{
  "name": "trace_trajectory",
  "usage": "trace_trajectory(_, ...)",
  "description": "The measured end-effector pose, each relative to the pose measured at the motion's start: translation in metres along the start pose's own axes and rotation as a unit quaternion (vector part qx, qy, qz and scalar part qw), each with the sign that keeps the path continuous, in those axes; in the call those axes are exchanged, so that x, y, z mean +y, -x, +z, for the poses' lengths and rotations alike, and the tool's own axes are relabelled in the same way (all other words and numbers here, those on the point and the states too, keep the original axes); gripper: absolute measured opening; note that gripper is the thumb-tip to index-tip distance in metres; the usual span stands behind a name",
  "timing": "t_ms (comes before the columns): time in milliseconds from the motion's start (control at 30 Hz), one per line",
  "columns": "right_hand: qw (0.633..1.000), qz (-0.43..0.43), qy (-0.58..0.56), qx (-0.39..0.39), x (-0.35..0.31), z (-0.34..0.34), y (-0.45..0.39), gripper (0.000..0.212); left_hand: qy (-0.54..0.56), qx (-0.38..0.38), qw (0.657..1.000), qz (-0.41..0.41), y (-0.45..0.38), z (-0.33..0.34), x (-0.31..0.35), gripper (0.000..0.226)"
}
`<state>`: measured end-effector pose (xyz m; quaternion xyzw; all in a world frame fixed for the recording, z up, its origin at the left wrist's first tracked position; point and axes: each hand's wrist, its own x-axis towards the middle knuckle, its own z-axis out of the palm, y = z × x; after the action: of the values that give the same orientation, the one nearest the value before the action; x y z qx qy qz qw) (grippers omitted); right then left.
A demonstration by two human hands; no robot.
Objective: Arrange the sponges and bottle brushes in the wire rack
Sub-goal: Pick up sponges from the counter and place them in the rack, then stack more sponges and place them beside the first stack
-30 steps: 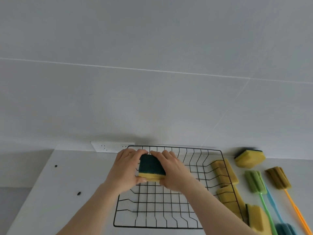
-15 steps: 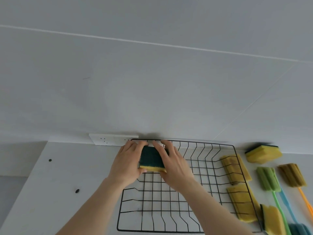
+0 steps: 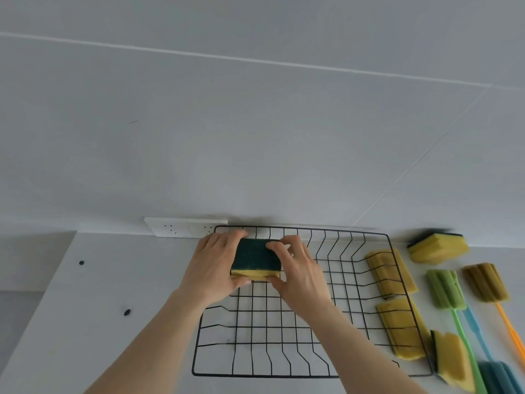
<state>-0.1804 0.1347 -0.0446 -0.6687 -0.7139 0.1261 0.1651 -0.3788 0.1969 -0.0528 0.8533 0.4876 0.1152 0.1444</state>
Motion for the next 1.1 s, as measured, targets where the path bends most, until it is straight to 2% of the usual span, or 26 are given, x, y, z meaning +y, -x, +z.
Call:
trace_trajectory(367, 1.0, 0.019, -0.006, -0.016, 0.002, 0.009, 0.007, 0.065, -0.042, 0.025, 0.998, -0.028, 0.004, 0.001, 0.008, 0.088)
trace_trajectory(633, 1.0, 0.01, -0.008, -0.004, 0.002, -0.008, 0.014, 0.073, -0.078, 0.018, 0.996, -0.027, 0.008, -0.012, 0.019, 0.108)
trace_trajectory(767, 0.999, 0.023, -0.019, 0.045, 0.01, -0.029, 0.027, 0.057, -0.077, 0.033, 0.996, -0.009, 0.015, -0.017, 0.034, 0.104)
trace_trajectory(933, 0.994, 0.056, -0.008, 0.097, 0.041, -0.058, 0.061, 0.035, -0.046, 0.076, 0.996, 0.016, 0.016, -0.016, 0.086, 0.078)
trace_trajectory(1100, 0.985, 0.086, -0.006, 0.153, 0.09, -0.091, 0.106, 0.02, 0.0, 0.054, 0.997, 0.051, 0.009, -0.005, 0.159, 0.059)
